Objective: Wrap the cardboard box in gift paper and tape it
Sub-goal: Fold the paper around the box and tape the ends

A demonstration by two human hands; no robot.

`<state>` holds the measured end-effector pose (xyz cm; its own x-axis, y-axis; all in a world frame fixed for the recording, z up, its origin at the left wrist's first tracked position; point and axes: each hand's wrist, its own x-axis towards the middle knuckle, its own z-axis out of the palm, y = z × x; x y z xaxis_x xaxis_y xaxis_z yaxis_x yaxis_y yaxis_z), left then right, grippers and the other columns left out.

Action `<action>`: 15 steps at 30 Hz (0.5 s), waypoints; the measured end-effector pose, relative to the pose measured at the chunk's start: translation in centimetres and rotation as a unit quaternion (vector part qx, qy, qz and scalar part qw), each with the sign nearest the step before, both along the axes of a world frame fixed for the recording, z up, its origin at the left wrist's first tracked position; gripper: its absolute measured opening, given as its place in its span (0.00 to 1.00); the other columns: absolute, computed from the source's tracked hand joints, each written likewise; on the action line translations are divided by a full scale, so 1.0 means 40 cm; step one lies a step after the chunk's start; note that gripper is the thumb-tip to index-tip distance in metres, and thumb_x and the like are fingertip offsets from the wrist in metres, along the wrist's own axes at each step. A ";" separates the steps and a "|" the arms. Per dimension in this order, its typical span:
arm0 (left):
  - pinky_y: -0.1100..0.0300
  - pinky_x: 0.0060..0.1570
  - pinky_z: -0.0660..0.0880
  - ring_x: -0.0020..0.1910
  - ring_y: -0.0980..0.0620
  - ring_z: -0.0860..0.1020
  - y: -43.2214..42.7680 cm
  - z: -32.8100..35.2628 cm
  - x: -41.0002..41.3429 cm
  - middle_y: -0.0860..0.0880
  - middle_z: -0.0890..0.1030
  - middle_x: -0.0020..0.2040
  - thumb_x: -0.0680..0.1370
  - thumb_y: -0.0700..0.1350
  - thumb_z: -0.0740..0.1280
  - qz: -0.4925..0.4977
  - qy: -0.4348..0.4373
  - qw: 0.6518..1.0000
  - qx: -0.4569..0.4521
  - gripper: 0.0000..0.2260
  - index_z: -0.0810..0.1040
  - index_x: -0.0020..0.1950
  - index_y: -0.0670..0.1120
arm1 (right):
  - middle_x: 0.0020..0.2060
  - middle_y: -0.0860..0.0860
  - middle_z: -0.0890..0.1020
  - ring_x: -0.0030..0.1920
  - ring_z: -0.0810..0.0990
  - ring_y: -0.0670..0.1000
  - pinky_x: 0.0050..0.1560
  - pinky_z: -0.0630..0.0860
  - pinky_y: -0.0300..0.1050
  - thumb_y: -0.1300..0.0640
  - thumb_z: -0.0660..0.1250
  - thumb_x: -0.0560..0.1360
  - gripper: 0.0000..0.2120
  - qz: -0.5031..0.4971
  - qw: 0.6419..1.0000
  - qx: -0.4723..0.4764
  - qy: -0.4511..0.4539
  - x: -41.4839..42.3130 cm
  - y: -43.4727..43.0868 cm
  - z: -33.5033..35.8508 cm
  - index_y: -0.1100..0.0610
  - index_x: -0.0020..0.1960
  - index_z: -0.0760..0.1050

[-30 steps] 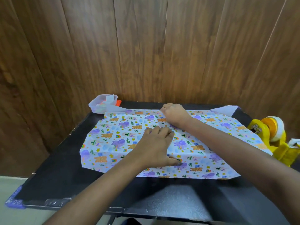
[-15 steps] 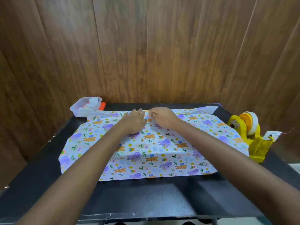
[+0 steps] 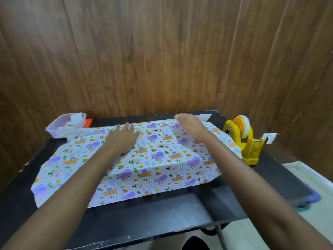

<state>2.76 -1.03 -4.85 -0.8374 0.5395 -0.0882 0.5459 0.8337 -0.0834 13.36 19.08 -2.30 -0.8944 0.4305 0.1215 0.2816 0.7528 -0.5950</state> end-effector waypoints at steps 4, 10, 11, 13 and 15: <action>0.45 0.73 0.52 0.76 0.42 0.47 0.000 -0.005 0.000 0.46 0.45 0.78 0.83 0.53 0.43 0.004 -0.003 0.999 0.045 0.25 0.48 0.77 0.43 | 0.57 0.61 0.78 0.60 0.73 0.62 0.59 0.71 0.51 0.61 0.56 0.78 0.14 -0.259 0.957 0.043 0.126 0.172 0.148 0.007 0.61 0.59 0.75; 0.45 0.73 0.51 0.76 0.43 0.47 -0.001 -0.002 0.006 0.47 0.45 0.78 0.83 0.53 0.44 0.005 -0.010 0.998 0.059 0.25 0.48 0.77 0.43 | 0.56 0.61 0.77 0.59 0.73 0.60 0.57 0.70 0.51 0.57 0.62 0.76 0.15 -0.383 0.919 -0.090 -0.032 0.342 0.332 -0.060 0.66 0.58 0.75; 0.45 0.73 0.51 0.76 0.42 0.47 -0.002 -0.001 0.008 0.47 0.45 0.78 0.83 0.53 0.44 0.004 -0.010 0.998 0.057 0.25 0.48 0.77 0.43 | 0.50 0.60 0.77 0.52 0.75 0.58 0.50 0.71 0.48 0.57 0.64 0.76 0.15 -0.363 0.924 -0.118 -0.013 0.349 0.346 -0.060 0.67 0.56 0.76; 0.45 0.73 0.52 0.76 0.42 0.47 -0.004 -0.001 0.011 0.47 0.45 0.78 0.83 0.53 0.43 0.003 -0.010 0.999 0.054 0.25 0.47 0.77 0.43 | 0.42 0.59 0.76 0.42 0.74 0.56 0.42 0.70 0.46 0.58 0.67 0.75 0.14 -0.344 0.923 -0.172 0.026 0.359 0.367 -0.056 0.69 0.54 0.77; 0.45 0.73 0.52 0.76 0.42 0.47 -0.005 0.001 0.014 0.46 0.45 0.78 0.83 0.52 0.43 0.001 -0.008 0.999 0.052 0.25 0.47 0.77 0.43 | 0.35 0.56 0.73 0.35 0.71 0.53 0.35 0.67 0.44 0.59 0.68 0.73 0.13 -0.340 0.916 -0.209 0.032 0.372 0.374 -0.045 0.67 0.53 0.78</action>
<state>3.32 -1.22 -4.83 -0.8374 0.5446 -0.0460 0.5447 0.8386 0.0118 28.24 34.03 -4.10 -0.3989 0.9065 -0.1383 0.5564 0.1194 -0.8223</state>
